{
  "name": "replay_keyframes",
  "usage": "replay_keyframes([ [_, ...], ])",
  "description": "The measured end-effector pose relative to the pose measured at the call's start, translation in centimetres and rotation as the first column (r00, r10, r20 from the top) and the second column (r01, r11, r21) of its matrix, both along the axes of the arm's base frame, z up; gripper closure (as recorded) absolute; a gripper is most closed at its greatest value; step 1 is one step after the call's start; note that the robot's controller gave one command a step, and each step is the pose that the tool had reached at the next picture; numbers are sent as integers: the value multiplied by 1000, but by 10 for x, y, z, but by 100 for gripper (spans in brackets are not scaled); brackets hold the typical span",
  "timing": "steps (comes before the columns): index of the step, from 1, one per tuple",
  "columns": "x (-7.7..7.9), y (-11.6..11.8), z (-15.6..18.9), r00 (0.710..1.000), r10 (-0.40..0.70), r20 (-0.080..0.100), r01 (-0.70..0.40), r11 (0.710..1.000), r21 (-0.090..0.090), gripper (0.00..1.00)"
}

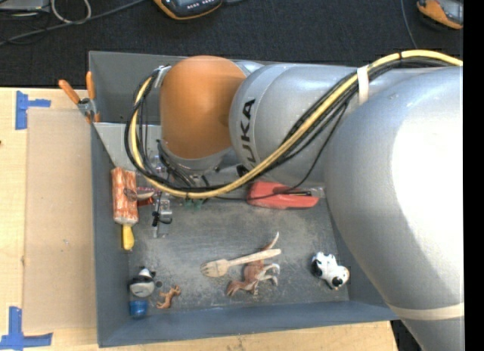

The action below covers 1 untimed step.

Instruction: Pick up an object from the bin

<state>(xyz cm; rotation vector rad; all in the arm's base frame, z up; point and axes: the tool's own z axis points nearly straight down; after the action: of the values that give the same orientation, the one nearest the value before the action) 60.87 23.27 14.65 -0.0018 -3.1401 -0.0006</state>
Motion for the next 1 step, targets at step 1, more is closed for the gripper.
replay_keyframes([
  [1,-37,-34,5,981,194,-1,-194,981,2,0],
])
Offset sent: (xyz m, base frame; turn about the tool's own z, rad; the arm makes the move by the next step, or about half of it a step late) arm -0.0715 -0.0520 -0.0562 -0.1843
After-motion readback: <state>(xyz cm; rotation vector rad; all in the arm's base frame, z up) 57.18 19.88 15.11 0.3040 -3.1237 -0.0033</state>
